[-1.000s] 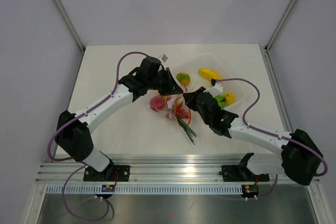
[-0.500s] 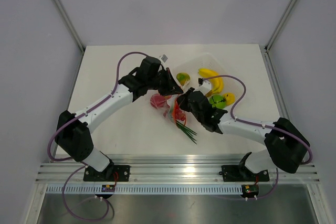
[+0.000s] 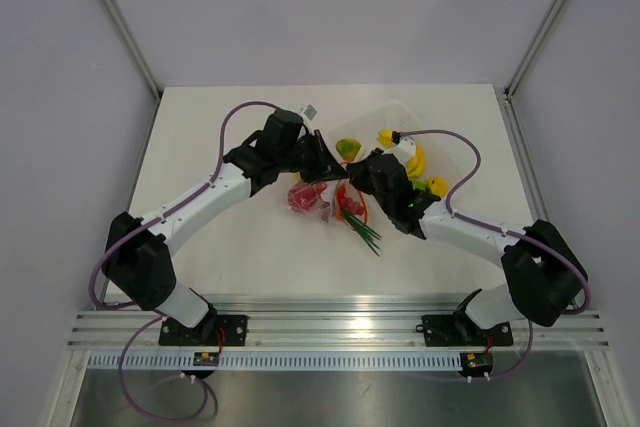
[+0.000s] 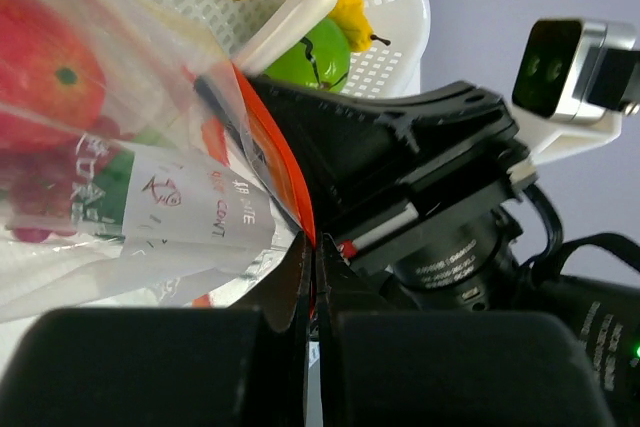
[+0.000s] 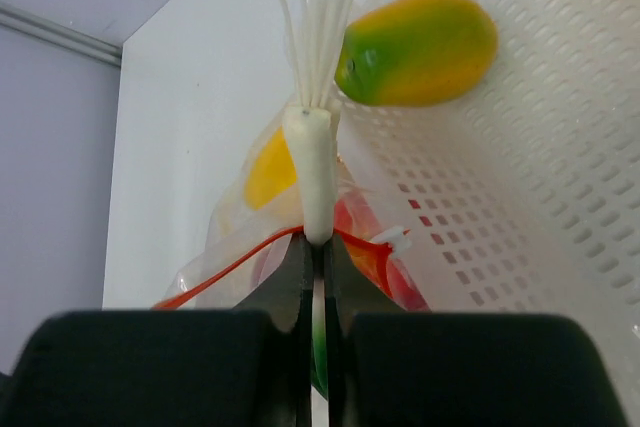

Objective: Place the food in the zip-top bag and seal the zipper
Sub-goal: Place the fake vegetable in the zipper food storage bag.

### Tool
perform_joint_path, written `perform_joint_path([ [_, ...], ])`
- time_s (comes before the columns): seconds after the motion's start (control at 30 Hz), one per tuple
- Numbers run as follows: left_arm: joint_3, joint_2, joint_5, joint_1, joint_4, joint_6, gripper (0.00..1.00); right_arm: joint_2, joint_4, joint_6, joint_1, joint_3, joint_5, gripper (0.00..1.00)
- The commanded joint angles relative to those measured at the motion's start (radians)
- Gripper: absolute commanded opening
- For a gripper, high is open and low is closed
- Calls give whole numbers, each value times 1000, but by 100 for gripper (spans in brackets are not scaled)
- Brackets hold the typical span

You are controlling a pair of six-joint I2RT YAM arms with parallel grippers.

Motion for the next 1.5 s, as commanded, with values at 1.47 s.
perform_joint_path([
  [1.47, -56, -31, 118, 50, 213, -142, 0, 43, 194, -216, 17, -5, -368, 0],
])
